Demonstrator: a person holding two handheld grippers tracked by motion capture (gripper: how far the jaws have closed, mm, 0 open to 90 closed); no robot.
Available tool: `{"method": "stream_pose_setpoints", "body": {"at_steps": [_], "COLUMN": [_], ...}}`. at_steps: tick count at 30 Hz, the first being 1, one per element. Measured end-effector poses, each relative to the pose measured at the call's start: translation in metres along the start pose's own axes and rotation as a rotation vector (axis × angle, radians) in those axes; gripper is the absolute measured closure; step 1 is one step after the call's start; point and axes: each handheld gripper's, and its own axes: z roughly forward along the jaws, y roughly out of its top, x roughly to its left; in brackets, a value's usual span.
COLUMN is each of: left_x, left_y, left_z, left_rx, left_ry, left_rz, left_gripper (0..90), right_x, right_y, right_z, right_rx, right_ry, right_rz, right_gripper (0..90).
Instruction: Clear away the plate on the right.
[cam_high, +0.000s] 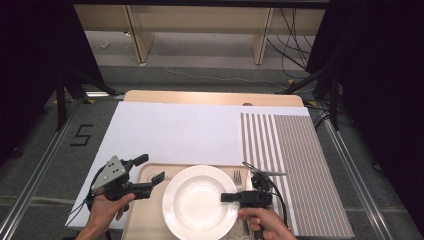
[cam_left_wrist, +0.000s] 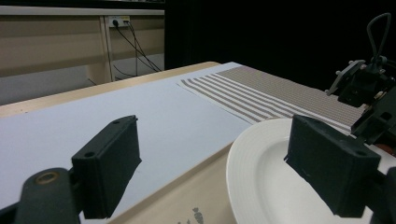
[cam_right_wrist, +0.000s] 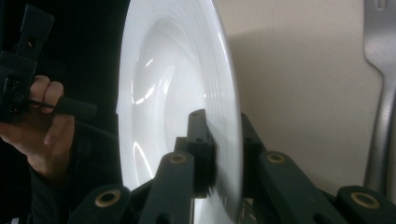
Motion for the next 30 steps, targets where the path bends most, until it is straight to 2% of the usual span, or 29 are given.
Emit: {"method": "stream_pose_setpoints", "body": {"at_steps": [3, 5, 6, 9, 14, 17, 19, 20, 22, 24, 26, 28, 30], "left_x": [0.000, 0.000, 0.000, 0.000, 0.000, 0.001, 0.002, 0.001, 0.000, 0.000, 0.000, 0.000, 0.000], "left_y": [0.000, 0.000, 0.000, 0.000, 0.001, 0.001, 0.001, 0.001, 0.001, 0.000, 0.000, 0.000, 0.000], "left_z": [0.000, -0.001, -0.001, -0.001, 0.000, -0.001, -0.001, -0.001, -0.001, -0.001, -0.001, -0.001, 0.000], "left_rx": [-0.005, -0.004, -0.001, 0.000, -0.003, -0.012, -0.005, -0.003, 0.002, -0.001, 0.000, 0.002, -0.001], "left_ry": [0.000, 0.000, 0.000, 0.000, -0.001, -0.003, 0.002, 0.002, 0.001, -0.002, -0.002, -0.001, -0.003], "left_rz": [0.000, -0.001, 0.003, 0.005, 0.000, 0.002, 0.004, 0.007, 0.005, 0.002, 0.004, 0.006, 0.002], "left_gripper": [16.6, 16.6, 16.5, 16.6, 16.6, 16.6, 16.6, 16.6, 16.6, 16.6, 16.6, 16.6, 16.6], "right_x": [0.000, 0.001, 0.000, 0.002, 0.002, 0.003, 0.002, 0.002, 0.002, 0.001, 0.001, 0.002, 0.003], "right_y": [0.000, 0.002, 0.001, 0.003, 0.004, 0.006, 0.008, 0.008, 0.009, 0.009, 0.010, 0.009, 0.009], "right_z": [0.004, 0.007, 0.008, 0.011, 0.015, 0.017, 0.019, 0.019, 0.021, 0.022, 0.022, 0.024, 0.024], "right_rx": [0.004, 0.011, 0.006, 0.014, 0.016, 0.018, 0.018, 0.019, 0.019, 0.007, 0.032, 0.015, 0.029], "right_ry": [0.002, -0.011, -0.005, -0.030, -0.024, -0.036, -0.043, -0.036, -0.058, -0.060, -0.056, -0.082, -0.088], "right_rz": [-0.018, 0.004, -0.018, 0.003, -0.017, 0.000, -0.004, -0.022, -0.008, -0.014, 0.004, -0.019, -0.030], "right_gripper": [81.7, 81.6, 81.6, 81.6, 81.6, 81.6, 81.6, 81.5, 81.6, 81.7, 82.0, 82.4, 82.2]}}
